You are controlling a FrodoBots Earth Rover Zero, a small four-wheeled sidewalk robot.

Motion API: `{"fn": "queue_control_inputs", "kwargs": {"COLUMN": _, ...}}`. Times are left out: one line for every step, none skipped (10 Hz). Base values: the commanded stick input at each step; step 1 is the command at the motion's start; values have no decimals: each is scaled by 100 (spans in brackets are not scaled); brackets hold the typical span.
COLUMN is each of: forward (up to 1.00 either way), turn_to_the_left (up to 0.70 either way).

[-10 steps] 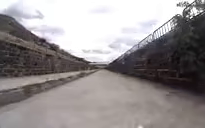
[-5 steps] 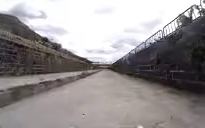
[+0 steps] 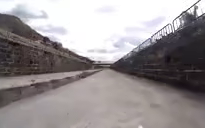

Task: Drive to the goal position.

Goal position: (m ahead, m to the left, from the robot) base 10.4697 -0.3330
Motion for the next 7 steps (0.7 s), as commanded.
{"fn": "queue_control_inputs", "kwargs": {"forward": 100, "turn_to_the_left": -40}}
{"fn": "queue_control_inputs", "kwargs": {"forward": 100, "turn_to_the_left": -40}}
{"fn": "queue_control_inputs", "kwargs": {"forward": 100, "turn_to_the_left": 0}}
{"fn": "queue_control_inputs", "kwargs": {"forward": 100, "turn_to_the_left": 0}}
{"fn": "queue_control_inputs", "kwargs": {"forward": 100, "turn_to_the_left": 0}}
{"fn": "queue_control_inputs", "kwargs": {"forward": 100, "turn_to_the_left": 0}}
{"fn": "queue_control_inputs", "kwargs": {"forward": 100, "turn_to_the_left": 0}}
